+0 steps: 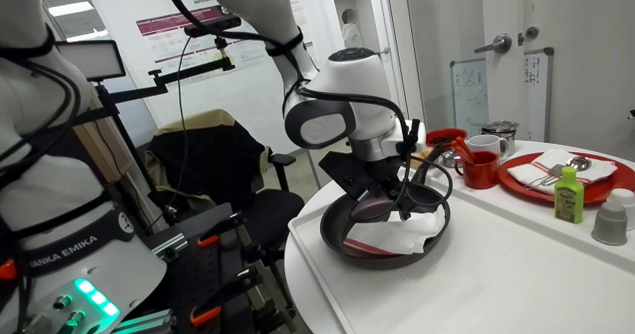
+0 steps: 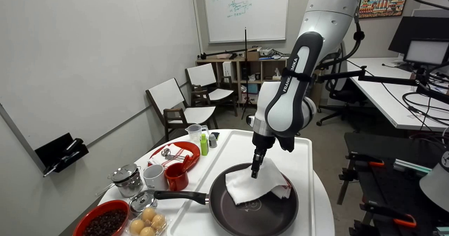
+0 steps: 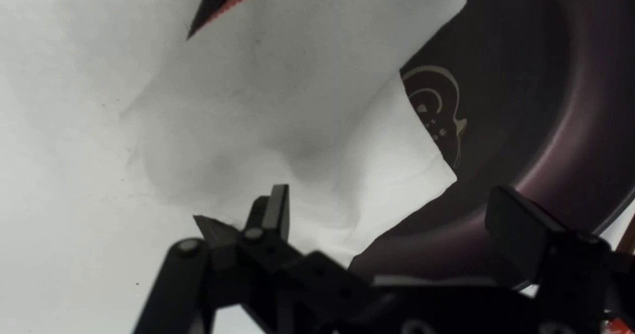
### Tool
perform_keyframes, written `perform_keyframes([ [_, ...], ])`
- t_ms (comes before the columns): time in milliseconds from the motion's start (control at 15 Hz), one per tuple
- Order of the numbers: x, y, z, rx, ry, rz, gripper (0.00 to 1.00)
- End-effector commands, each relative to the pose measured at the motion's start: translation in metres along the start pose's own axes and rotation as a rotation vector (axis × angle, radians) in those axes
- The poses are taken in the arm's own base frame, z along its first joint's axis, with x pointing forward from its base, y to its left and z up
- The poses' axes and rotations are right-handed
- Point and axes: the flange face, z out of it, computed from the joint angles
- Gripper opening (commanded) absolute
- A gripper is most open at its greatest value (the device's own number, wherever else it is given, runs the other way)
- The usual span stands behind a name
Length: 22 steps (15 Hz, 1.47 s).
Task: Use the tissue to wipe the pan
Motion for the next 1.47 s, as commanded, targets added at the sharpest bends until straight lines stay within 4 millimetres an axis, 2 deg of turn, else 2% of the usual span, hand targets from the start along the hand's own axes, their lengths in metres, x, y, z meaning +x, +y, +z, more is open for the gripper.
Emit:
perform_keyframes([
  [0, -0.005, -0.008, 0.006, -0.010, 0.034, 0.050, 1.00],
  [267, -0.006, -0.022, 0.026, -0.027, -0.061, 0.087, 1.00],
  [467, -0.005, -0.032, 0.032, -0.038, -0.080, 0.124, 1.00],
  [667, 0.000, -0.033, 0.035, -0.051, -0.086, 0.162, 1.00],
  [867, 0.009, -0.023, 0.030, -0.062, -0.043, 0.186, 1.00],
  [1133, 0.024, 0.006, 0.028, -0.090, -0.027, 0.246, 1.00],
  [1400, 0.022, 0.017, 0.044, -0.140, -0.083, 0.247, 1.00],
])
